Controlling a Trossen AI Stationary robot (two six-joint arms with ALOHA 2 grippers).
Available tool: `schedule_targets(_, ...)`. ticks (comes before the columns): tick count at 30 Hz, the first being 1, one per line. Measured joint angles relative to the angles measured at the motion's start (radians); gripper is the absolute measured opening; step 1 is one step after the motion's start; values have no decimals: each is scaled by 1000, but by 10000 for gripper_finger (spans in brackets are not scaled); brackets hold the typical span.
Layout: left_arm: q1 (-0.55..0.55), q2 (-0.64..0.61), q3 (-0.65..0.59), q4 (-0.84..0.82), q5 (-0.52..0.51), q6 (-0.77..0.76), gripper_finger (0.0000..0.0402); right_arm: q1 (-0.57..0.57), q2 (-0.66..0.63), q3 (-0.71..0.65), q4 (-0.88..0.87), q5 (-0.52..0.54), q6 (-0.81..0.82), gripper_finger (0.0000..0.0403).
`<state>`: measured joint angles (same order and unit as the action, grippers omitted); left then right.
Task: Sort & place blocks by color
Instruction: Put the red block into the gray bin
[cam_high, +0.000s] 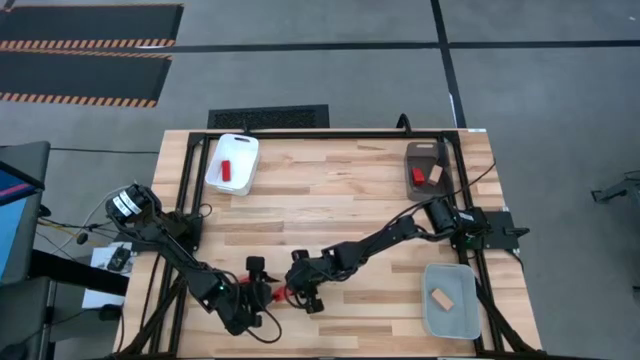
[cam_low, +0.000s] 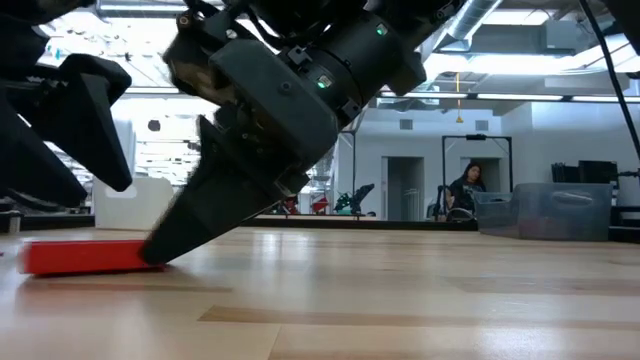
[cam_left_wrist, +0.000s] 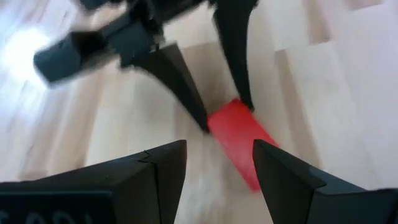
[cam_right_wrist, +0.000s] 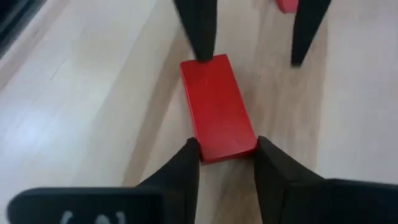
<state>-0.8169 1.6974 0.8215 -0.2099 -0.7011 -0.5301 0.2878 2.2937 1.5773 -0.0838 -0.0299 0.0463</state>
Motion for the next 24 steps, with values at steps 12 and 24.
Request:
schedule_targets(12,-2,0,-6,-173,-137,-206,173,-12,-209,0,-511,71,-7,126)
schedule_targets(24,-3,0,-6,-202,-147,-238,173,31,-458,0,-1074,135,269,127)
